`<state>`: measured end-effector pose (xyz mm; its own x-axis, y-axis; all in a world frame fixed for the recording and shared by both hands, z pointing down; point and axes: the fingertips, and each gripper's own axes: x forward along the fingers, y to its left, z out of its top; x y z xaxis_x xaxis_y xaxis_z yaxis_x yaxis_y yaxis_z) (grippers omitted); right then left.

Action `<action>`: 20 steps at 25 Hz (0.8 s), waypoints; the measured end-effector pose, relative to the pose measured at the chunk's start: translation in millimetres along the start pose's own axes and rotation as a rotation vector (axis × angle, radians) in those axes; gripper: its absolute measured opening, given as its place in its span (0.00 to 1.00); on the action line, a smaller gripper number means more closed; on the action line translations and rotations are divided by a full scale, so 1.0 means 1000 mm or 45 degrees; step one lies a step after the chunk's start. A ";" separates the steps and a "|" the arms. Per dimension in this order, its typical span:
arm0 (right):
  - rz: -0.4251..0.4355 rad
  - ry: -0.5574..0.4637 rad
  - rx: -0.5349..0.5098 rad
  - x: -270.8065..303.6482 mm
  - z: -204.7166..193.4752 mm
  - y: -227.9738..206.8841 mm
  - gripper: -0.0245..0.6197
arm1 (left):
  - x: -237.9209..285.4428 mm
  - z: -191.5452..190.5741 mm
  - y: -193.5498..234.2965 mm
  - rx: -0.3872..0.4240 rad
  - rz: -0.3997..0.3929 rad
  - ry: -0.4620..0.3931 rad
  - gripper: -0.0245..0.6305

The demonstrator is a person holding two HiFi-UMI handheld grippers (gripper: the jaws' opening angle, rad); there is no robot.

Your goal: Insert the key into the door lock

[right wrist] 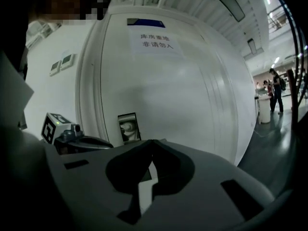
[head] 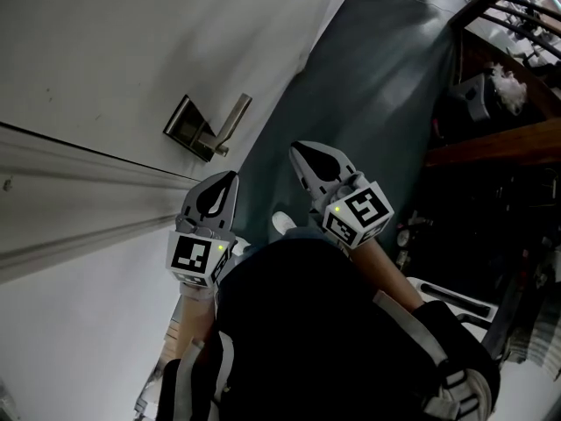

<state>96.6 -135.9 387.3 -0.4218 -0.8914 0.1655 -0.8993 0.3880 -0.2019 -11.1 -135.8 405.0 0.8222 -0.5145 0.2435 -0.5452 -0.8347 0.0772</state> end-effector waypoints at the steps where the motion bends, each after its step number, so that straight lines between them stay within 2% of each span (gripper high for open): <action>1: -0.005 -0.002 -0.030 -0.003 0.004 0.002 0.06 | 0.000 0.002 0.000 0.005 -0.001 -0.005 0.05; 10: -0.031 -0.020 -0.224 -0.018 0.029 0.016 0.06 | -0.004 0.022 0.000 0.046 0.000 -0.050 0.05; 20: -0.068 -0.009 -0.376 -0.019 0.031 0.029 0.06 | -0.014 0.036 0.000 0.081 0.014 -0.085 0.05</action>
<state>82.0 -115.3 348.9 -0.3734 -0.9135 0.1612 -0.9153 0.3912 0.0965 -17.2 -135.5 366.8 0.8262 -0.5341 0.1792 -0.5448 -0.8385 0.0130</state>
